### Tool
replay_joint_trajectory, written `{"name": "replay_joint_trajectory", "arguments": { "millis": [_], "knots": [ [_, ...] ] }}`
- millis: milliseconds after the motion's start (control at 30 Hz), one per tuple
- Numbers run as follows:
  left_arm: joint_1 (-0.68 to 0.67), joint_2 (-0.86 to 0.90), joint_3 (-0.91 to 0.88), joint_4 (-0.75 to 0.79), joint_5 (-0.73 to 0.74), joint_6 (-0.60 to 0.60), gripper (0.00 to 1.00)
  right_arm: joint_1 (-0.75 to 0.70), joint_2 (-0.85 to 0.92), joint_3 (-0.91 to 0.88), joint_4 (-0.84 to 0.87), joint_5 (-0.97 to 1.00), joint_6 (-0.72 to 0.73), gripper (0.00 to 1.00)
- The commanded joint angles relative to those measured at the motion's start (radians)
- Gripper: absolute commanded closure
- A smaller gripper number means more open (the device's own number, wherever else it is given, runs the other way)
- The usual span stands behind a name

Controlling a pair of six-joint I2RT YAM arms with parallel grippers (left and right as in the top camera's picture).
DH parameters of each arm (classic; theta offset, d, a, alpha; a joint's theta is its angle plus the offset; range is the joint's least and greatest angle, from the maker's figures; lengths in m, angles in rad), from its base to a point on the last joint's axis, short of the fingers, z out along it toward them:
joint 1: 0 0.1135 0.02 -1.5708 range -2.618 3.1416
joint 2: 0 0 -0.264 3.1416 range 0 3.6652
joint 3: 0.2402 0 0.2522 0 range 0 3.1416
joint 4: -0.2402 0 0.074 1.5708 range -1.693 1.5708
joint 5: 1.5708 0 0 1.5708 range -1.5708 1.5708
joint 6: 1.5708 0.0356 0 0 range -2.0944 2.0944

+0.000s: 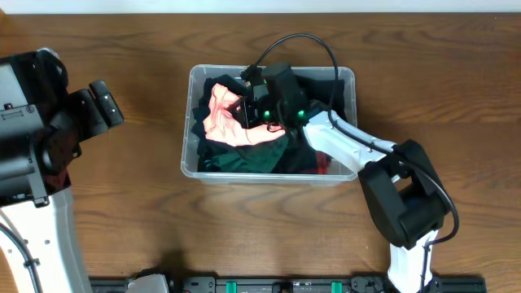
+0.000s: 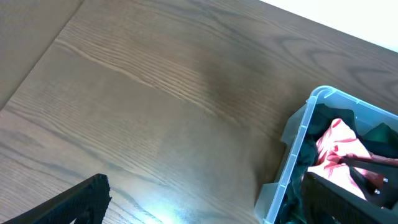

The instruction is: Pack container

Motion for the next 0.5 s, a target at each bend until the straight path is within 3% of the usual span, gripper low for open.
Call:
{"name": "replay_joint_trajectory", "arguments": {
  "millis": [0, 100, 200, 300, 367, 400, 467],
  "knots": [
    [0.006, 0.001, 0.000, -0.003, -0.012, -0.005, 0.02, -0.013, 0.135, -0.074, -0.066, -0.003, 0.037, 0.89],
    [0.006, 0.001, 0.000, -0.003, -0.012, -0.005, 0.02, -0.029, 0.067, -0.059, -0.112, -0.001, -0.021, 0.85],
    [0.006, 0.001, 0.000, -0.003, -0.012, -0.005, 0.02, -0.031, -0.046, -0.055, -0.184, 0.009, -0.125, 0.71],
    [0.006, 0.001, 0.000, -0.003, -0.012, -0.005, 0.02, -0.030, -0.183, -0.055, -0.253, 0.032, -0.246, 0.45],
    [0.006, 0.001, 0.000, -0.003, -0.012, -0.005, 0.02, -0.029, -0.270, -0.055, -0.291, 0.062, -0.315, 0.11],
    [0.006, 0.001, 0.000, -0.003, -0.012, -0.005, 0.02, -0.031, -0.309, -0.055, -0.303, 0.082, -0.343, 0.01],
    [0.006, 0.001, 0.000, -0.003, -0.012, -0.005, 0.02, -0.036, -0.391, -0.055, -0.323, 0.136, -0.392, 0.01]
  ]
}}
